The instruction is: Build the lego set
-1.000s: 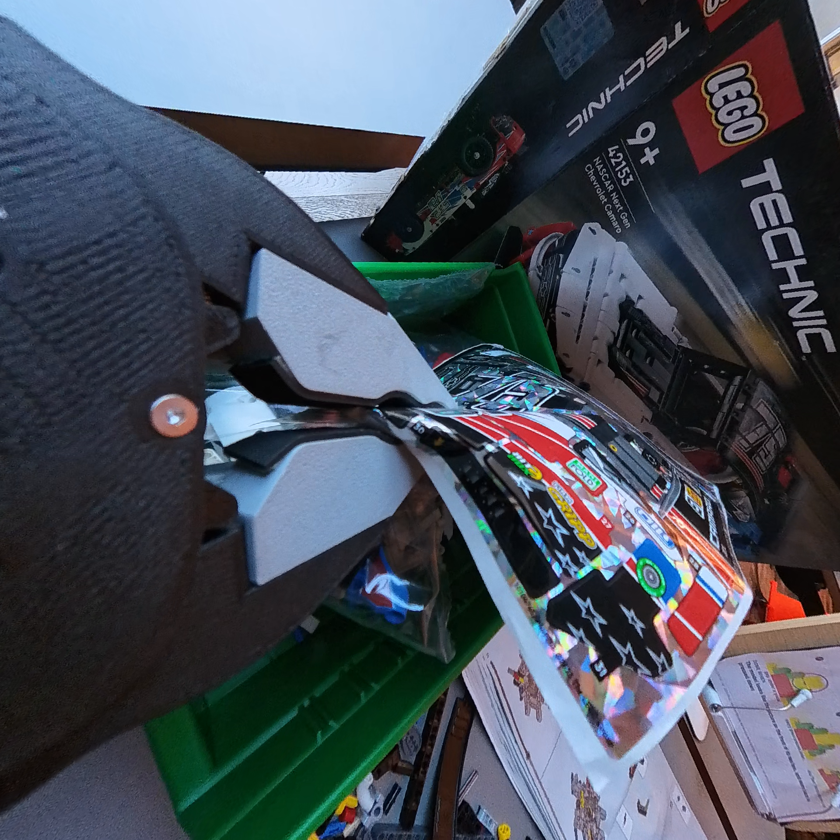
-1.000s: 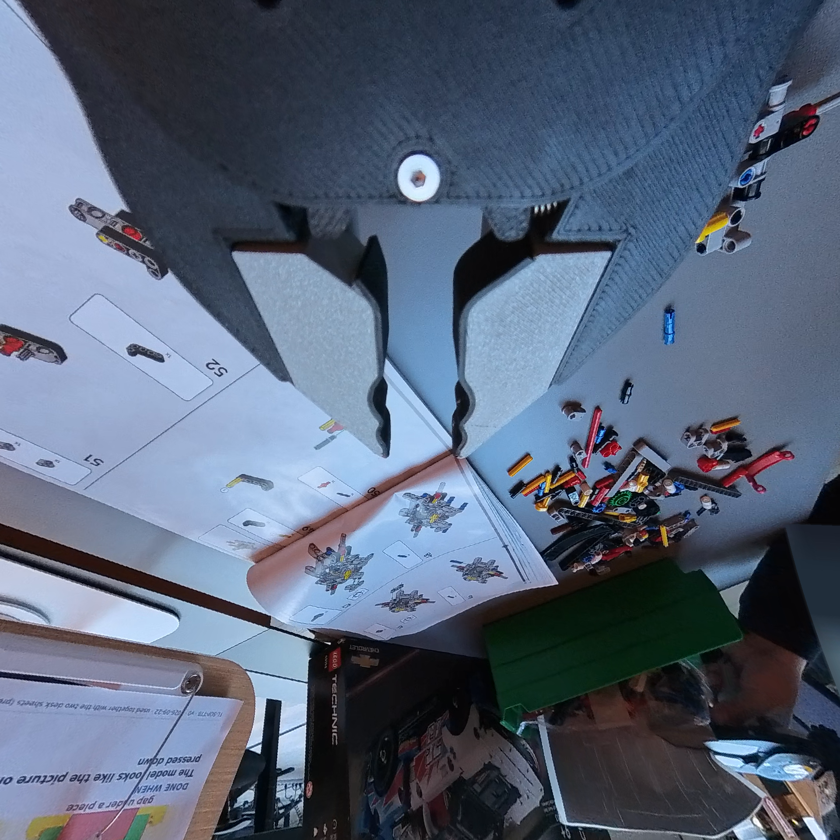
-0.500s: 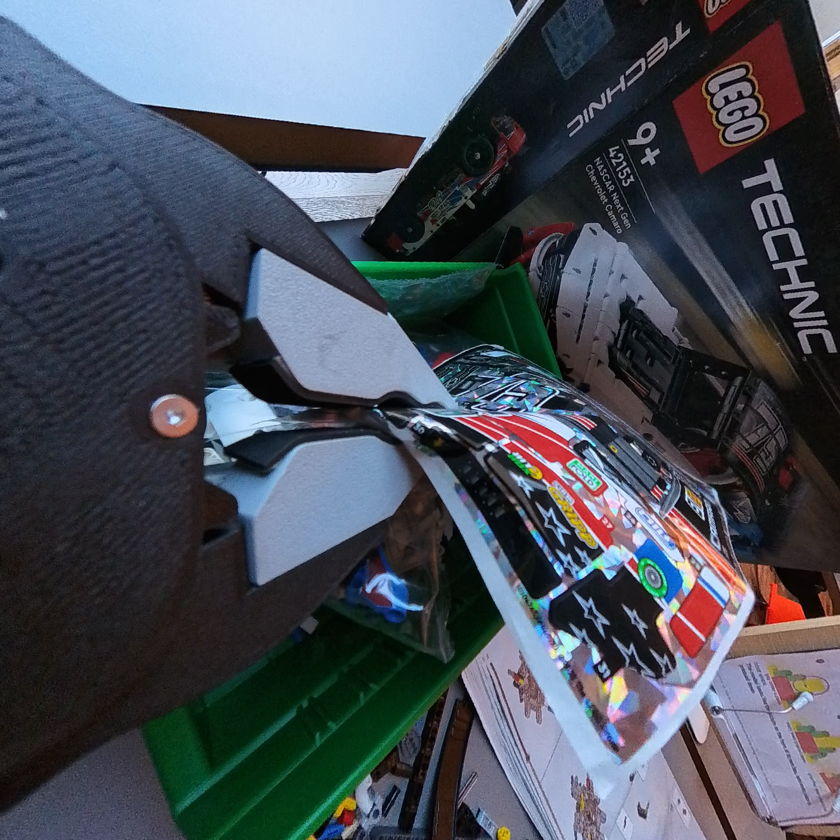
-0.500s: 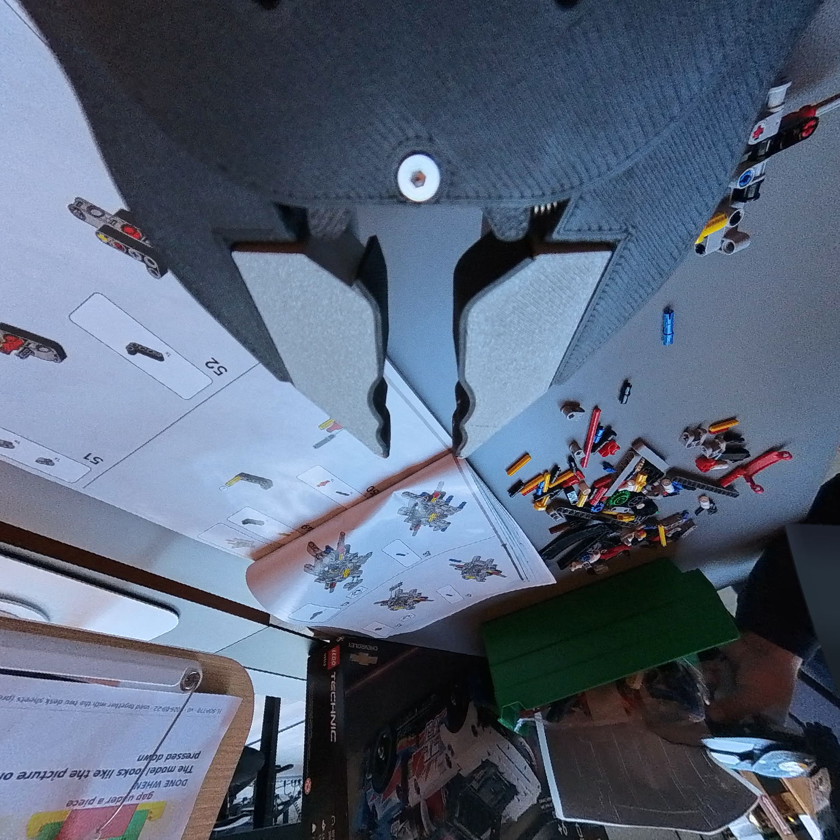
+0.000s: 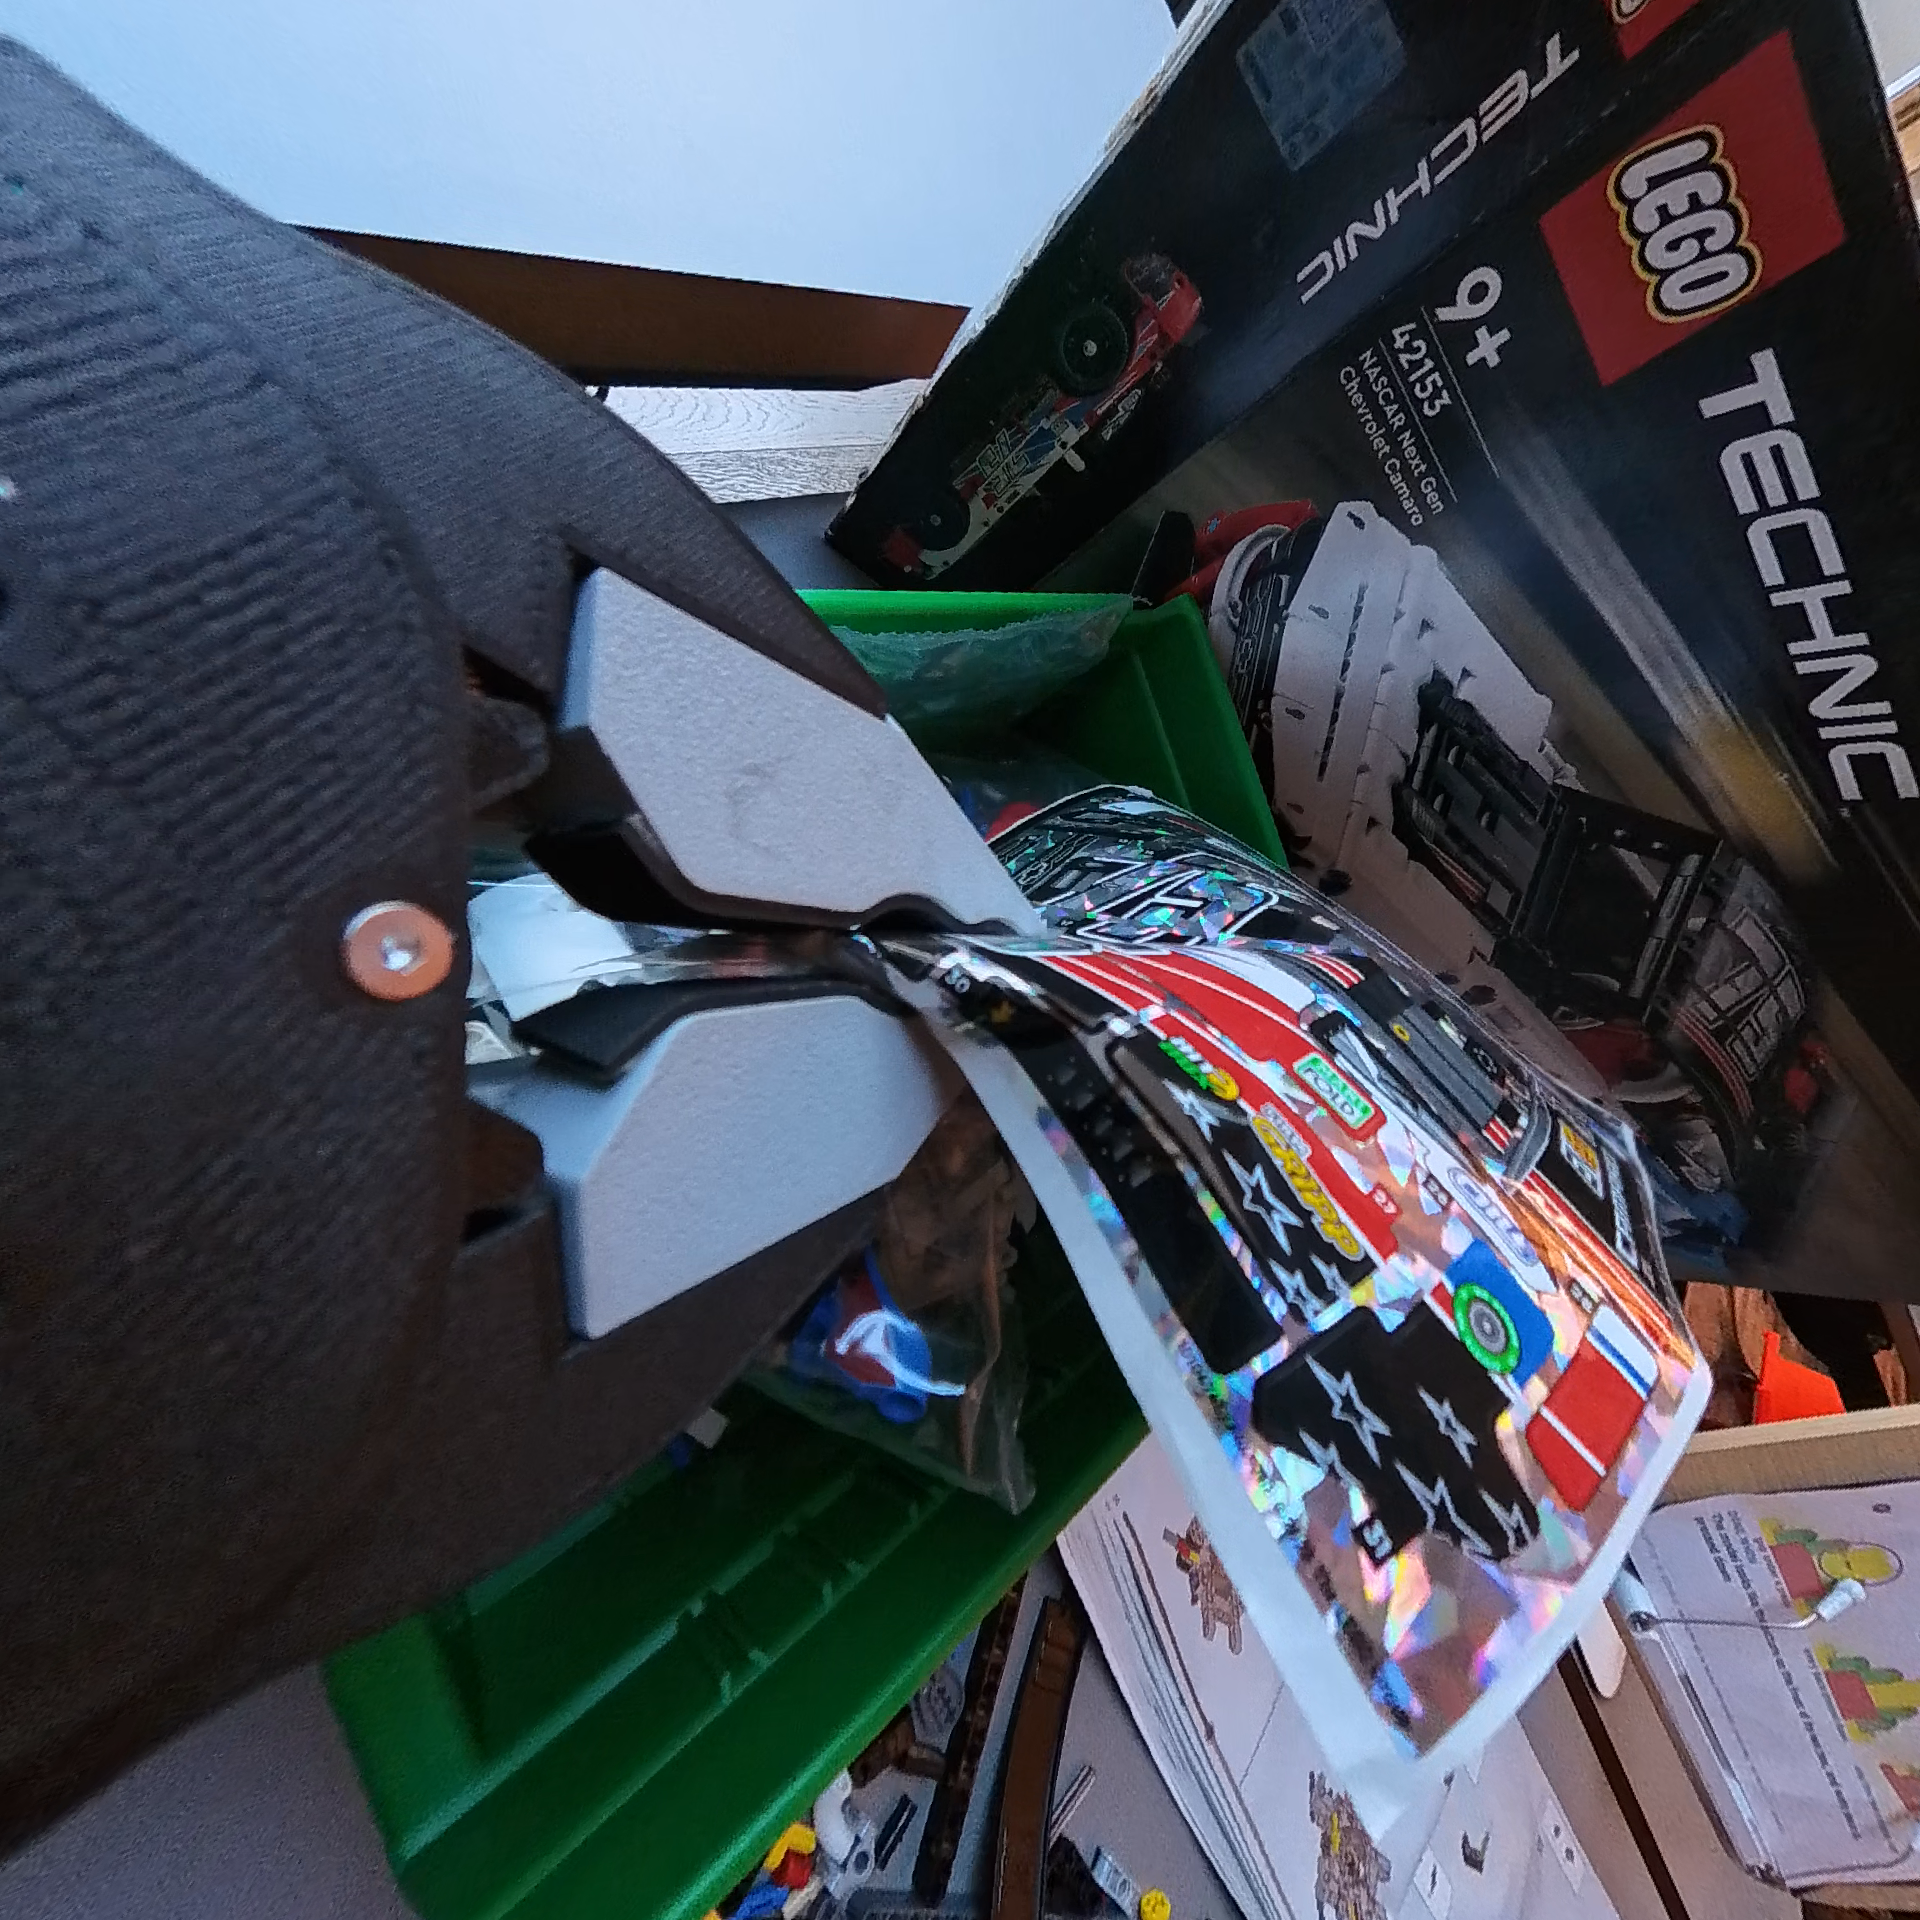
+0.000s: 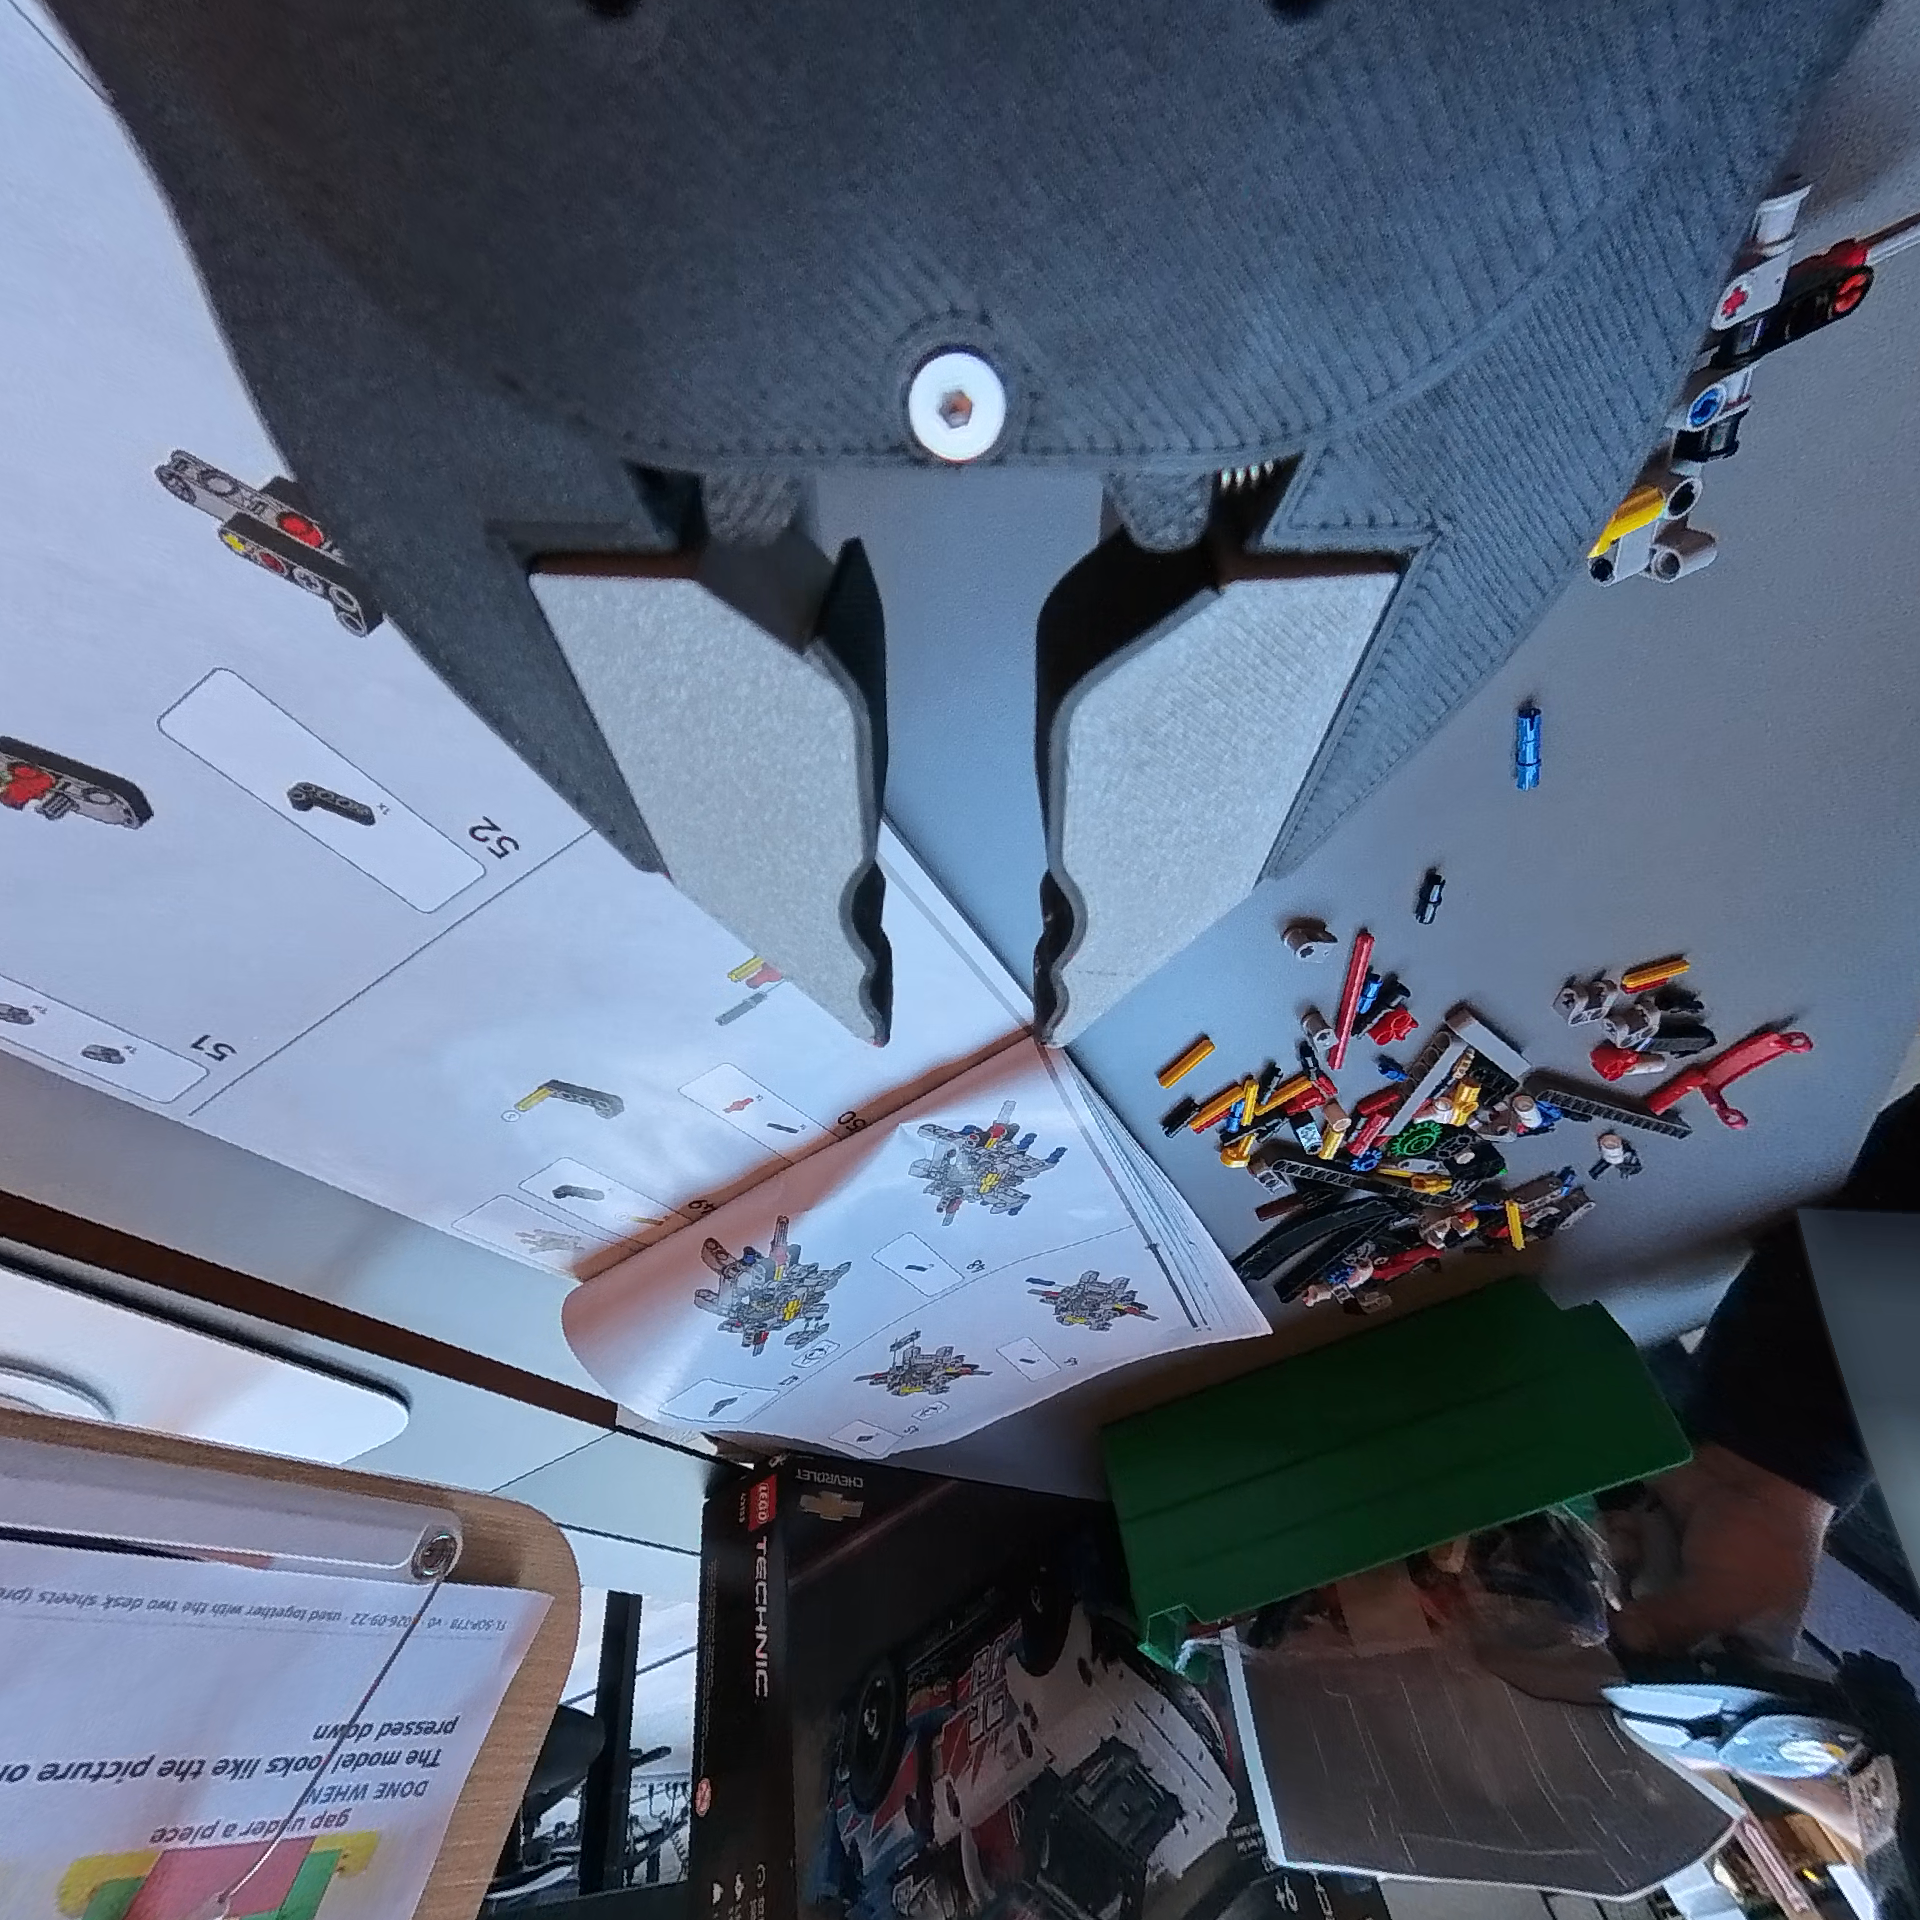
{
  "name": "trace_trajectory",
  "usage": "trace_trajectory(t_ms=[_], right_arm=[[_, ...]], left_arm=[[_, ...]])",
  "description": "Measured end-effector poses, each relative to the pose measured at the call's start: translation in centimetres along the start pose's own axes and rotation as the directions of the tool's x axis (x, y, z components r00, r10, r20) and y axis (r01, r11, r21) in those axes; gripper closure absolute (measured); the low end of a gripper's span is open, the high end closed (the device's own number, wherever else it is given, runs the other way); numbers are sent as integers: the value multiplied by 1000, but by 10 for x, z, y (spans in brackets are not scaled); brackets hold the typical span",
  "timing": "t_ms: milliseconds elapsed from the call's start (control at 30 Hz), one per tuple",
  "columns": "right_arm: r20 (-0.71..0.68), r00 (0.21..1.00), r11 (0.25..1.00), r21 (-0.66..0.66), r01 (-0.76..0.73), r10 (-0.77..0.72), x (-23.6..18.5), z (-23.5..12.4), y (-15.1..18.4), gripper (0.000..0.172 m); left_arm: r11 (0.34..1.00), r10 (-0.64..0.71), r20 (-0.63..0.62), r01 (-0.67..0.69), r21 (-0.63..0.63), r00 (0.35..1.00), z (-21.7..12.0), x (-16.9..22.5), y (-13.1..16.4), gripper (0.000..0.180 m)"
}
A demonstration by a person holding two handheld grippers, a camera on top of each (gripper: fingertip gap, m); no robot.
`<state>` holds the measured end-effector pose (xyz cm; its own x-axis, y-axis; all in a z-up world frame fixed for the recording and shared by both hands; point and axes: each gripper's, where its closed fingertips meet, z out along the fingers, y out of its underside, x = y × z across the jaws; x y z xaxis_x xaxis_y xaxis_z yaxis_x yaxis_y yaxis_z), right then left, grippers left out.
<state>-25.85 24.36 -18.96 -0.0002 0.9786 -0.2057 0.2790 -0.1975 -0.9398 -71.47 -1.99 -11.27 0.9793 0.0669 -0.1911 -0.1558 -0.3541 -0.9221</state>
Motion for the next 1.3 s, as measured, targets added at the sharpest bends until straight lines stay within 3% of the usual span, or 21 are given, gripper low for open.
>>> trace_trajectory(t_ms=[633,767,900,1033,1100,1300], right_arm=[[1,1000,1000,-1,1,-1,0,0,0,148],[3,1000,1000,5,6,-6,-1,-1,-1,148],[21,1000,1000,9,6,-6,-4,-1,-1,147],[60,998,999,29,21,-23,-12,-2,-3,148],[87,995,998,52,34,-38,-18,-3,-6,148],[162,986,982,187,-1,-29,-33,-19,-23,152]], left_arm=[[1000,-4,-18,4,-3,1000,2,4,2,180],[996,-27,-114,17,-86,993,8,23,14,179],[978,-77,-150,46,-202,986,12,38,27,161],[968,-158,-174,118,-221,972,0,47,13,147],[968,-166,-126,137,-212,978,-11,43,-1,148],[982,-50,16,52,-184,999,-46,60,-62,150]])
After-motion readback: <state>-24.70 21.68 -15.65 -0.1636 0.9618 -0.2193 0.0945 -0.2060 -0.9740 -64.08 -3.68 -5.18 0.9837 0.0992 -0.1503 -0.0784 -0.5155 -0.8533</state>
